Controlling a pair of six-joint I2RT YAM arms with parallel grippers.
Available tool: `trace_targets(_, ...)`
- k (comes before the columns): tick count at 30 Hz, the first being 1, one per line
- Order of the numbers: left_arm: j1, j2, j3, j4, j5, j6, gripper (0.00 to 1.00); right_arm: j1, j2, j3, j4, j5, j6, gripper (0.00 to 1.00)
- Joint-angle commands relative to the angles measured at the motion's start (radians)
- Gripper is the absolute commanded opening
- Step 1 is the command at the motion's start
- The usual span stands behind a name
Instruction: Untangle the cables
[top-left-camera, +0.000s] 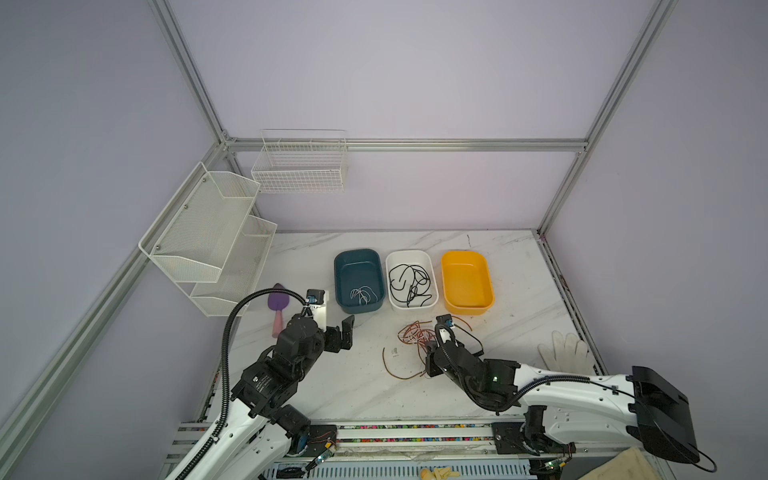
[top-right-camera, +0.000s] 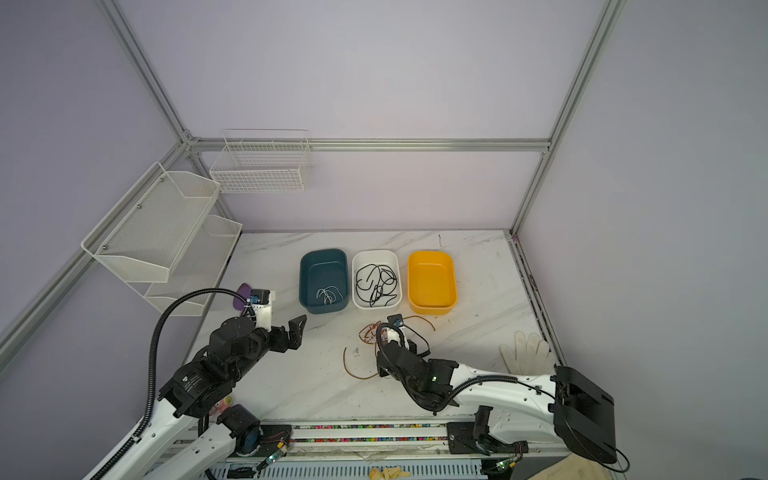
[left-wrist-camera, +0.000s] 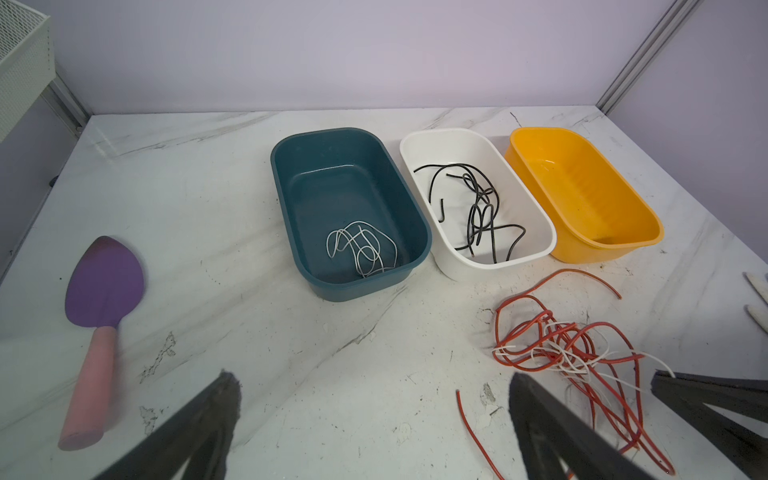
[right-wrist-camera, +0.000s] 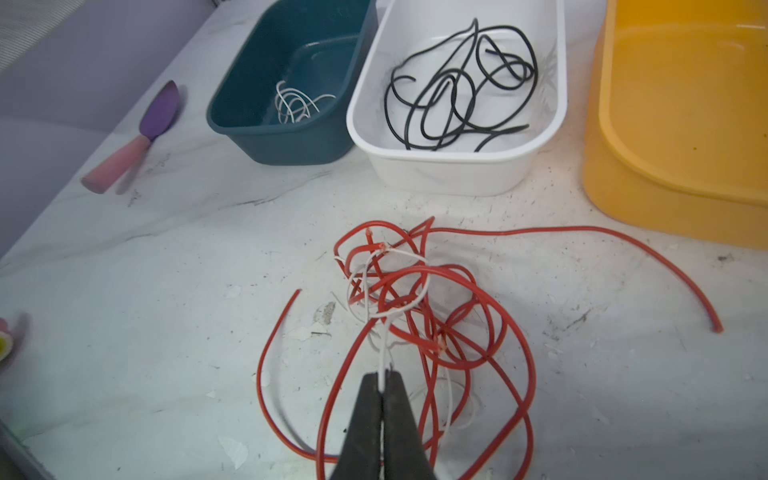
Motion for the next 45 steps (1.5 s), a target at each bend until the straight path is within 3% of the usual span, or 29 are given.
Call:
trace_targets(1,0.001,-0.002,-0.013,0.018,0.010,0.017,1.00,0.005,-0.068,0.016,-0.001,-0.034,-0.052,0.00)
trace_targets(14,0.001,0.005,-0.006,0.013,0.051,0.024,1.00,0.005,-0.217,0.157,-0.011,-0.119,-0.142,0.00)
trace_targets(21,0.001,0.031,0.044,-0.004,0.239,0.000,1.00,0.005,-0.138,0.204,-0.009,-0.112,-0.136,0.00)
trace_targets(27,-0.003,0.073,0.060,0.039,0.521,-0.194,1.00,0.004,-0.092,0.217,-0.001,-0.080,-0.125,0.00)
trace_targets(30,-0.018,0.060,0.016,0.119,0.601,-0.273,1.00,0.005,-0.074,0.220,0.004,-0.078,-0.126,0.00)
trace_targets(38,-0.062,0.101,-0.057,0.214,0.707,-0.313,0.99,0.005,-0.054,0.210,0.025,-0.097,-0.121,0.00)
trace_targets(45,-0.097,0.123,-0.072,0.234,0.710,-0.299,0.87,0.005,-0.054,0.203,0.029,-0.101,-0.112,0.00)
